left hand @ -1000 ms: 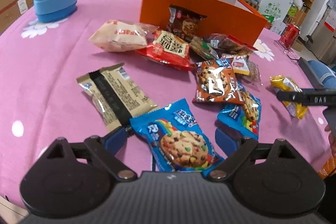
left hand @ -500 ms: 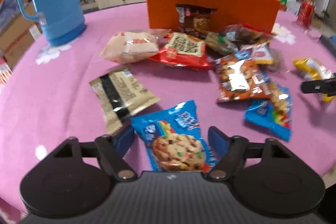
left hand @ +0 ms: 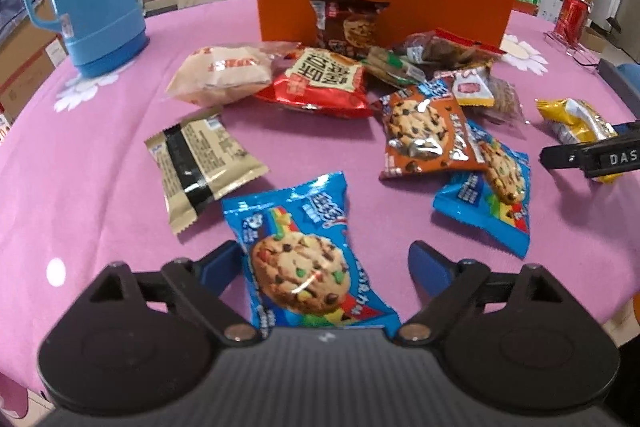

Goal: Organize snacks
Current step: 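Grasp the blue cookie packet with the left tool while the right tool grasps the yellow cake bag, then lift both packets over the orange box and open both tools to drop them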

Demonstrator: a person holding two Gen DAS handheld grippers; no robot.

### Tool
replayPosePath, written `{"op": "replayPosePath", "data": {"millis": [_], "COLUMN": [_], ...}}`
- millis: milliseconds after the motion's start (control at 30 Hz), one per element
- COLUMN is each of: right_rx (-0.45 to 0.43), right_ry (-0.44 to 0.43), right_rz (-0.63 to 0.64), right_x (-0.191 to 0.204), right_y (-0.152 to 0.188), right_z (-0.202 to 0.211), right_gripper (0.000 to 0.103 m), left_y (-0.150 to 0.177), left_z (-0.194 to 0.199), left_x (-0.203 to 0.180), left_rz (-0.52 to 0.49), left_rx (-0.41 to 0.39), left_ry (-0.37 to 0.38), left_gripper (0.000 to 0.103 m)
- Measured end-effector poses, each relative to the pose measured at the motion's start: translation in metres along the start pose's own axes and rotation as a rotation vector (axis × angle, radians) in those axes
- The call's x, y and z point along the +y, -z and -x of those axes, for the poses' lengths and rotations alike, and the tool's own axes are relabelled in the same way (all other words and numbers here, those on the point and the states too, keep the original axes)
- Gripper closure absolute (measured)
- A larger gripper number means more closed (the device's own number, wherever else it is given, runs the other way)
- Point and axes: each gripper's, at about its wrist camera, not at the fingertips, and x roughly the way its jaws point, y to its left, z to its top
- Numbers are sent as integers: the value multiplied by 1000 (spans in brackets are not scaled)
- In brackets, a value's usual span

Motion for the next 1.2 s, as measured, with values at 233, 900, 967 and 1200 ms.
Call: {"op": "replayPosePath", "data": {"millis": [233,900,967,1200], "right_rx": [3,-2,-14,-53], "right_ry": [5,-18,20,-32], "right_rz": [-37,-81,-48,-66], "right_x": [-10,-24,-18,-22], "right_y": [1,4,5,12], "right_z": [3,8,8,38], "right_gripper": [9,11,29,70], "left_y": [-1,2,3,-2], "left_z": [2,3,5,31], "left_x": [-2,-3,-8,8], "left_rz": [-23,-56,-78,34], "left_rx": [-33,-41,-55,-94], "left_ry": [38,18,12,49], "left_gripper": [36,37,46,49]}}
